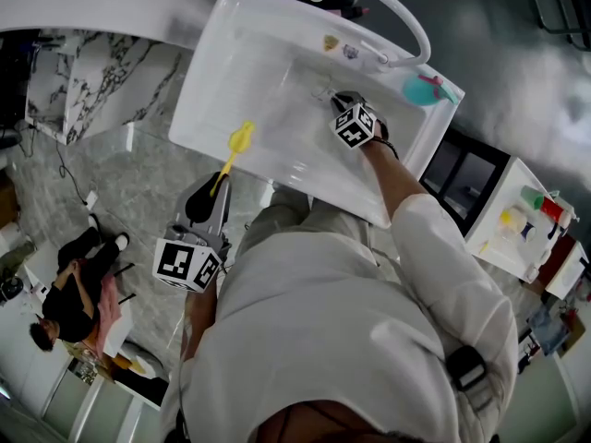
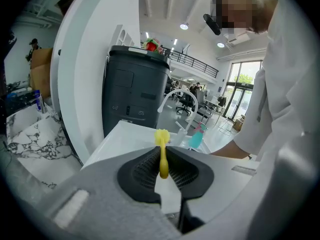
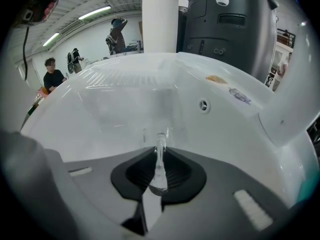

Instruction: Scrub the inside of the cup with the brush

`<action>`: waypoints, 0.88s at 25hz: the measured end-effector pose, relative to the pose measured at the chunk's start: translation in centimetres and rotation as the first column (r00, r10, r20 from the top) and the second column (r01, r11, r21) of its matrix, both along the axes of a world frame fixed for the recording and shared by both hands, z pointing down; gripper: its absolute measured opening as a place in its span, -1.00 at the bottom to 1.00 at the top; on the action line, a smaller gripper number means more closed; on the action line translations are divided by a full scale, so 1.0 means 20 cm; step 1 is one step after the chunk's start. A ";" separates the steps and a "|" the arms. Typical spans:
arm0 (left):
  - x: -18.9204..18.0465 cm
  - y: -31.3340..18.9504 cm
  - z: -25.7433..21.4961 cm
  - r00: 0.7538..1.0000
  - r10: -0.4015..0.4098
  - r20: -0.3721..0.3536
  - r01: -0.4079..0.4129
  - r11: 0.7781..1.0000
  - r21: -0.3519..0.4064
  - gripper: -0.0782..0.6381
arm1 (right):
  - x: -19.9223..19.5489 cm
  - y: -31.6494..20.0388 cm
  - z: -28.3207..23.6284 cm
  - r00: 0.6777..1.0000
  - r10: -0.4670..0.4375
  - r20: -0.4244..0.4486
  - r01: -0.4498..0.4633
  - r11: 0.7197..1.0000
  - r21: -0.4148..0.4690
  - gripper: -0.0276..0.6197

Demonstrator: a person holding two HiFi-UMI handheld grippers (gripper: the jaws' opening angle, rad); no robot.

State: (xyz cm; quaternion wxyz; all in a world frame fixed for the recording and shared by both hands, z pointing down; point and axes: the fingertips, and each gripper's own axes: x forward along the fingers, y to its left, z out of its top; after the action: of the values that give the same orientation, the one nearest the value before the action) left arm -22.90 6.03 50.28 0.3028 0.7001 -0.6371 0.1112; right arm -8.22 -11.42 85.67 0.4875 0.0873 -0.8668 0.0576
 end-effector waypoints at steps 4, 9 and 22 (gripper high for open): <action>-0.01 0.01 0.00 1.000 -0.002 0.000 0.002 1.000 -0.001 -0.67 | -0.01 -0.01 0.01 1.000 -0.021 -0.017 0.021 1.000 -0.006 -0.83; -0.03 0.02 0.00 1.000 -0.007 -0.005 0.007 1.000 0.002 -0.67 | -0.02 -0.02 0.00 0.998 -0.054 -0.033 0.054 0.998 -0.013 -0.84; -0.03 -0.02 0.01 0.999 0.015 -0.048 -0.014 0.999 0.035 -0.67 | -0.04 0.00 -0.19 0.993 -0.121 0.018 0.120 0.992 0.030 -0.84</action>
State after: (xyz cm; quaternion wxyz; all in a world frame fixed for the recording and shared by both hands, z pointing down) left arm -23.56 5.56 50.48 0.3050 0.7122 -0.6264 0.0855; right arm -8.94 -11.49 81.97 0.4802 0.0413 -0.8760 0.0163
